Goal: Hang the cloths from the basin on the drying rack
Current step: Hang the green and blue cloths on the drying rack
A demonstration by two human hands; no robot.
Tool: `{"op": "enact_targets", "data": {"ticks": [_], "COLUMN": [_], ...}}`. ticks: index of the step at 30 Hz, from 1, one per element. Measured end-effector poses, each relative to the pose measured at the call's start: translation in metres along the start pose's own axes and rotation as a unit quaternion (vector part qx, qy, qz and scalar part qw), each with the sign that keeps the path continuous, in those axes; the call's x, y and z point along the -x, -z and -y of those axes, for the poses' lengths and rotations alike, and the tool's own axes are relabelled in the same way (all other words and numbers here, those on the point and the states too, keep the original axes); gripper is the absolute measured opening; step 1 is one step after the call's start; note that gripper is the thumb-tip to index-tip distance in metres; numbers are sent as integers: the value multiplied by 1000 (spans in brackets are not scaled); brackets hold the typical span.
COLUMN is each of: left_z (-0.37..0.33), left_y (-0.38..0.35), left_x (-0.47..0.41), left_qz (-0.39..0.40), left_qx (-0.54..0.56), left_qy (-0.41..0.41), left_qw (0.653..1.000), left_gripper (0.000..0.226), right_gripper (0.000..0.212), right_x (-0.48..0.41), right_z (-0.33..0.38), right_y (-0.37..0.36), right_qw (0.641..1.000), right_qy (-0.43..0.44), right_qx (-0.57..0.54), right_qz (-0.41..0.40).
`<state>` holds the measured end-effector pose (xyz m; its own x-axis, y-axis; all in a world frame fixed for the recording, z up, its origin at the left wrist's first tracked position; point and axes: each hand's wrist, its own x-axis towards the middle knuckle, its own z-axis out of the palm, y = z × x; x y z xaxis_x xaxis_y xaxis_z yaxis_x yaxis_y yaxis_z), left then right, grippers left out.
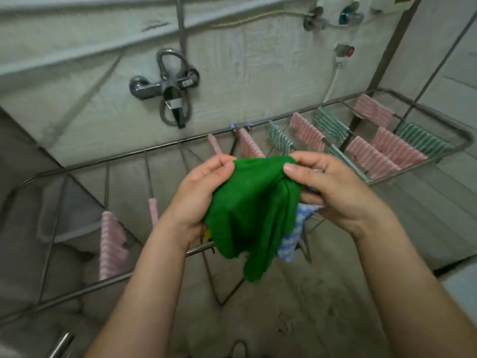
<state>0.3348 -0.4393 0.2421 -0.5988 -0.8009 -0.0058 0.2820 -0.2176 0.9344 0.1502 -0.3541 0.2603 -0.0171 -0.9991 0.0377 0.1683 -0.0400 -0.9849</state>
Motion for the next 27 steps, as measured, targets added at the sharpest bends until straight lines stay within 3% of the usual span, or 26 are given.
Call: {"op": "enact_targets", "data": {"ticks": [3,9,16,19,23,27], "left_z": [-24,-81,-132,-142,-144,-125], "left_y": [14,48,112,133,171,200], "left_x": [10,15,19,14,4,-4], "left_qz": [-76,-194,-303,-316,-341,-376], "left_qx": [48,43,-64,-75,-66,-99], "left_qy": [-74,-217,-305,-317,-301,-245], "left_qw": [993,956,901,891,888,888], "left_gripper": [18,14,14,13,10,11], "right_gripper": [7,32,7,12,11,24], "right_x": [-31,-110,-201,-238,-299,-336], "right_z": [7,24,45,43,23,0], "right_y": [-27,-69,-126,-148,-186,-211], "right_qw": [999,962,919,900,846,797], "right_qy": [16,90,77,117,183,137], "right_qx": [17,249,360,406,495,586], "right_qz": [30,67,141,111,79,59]}}
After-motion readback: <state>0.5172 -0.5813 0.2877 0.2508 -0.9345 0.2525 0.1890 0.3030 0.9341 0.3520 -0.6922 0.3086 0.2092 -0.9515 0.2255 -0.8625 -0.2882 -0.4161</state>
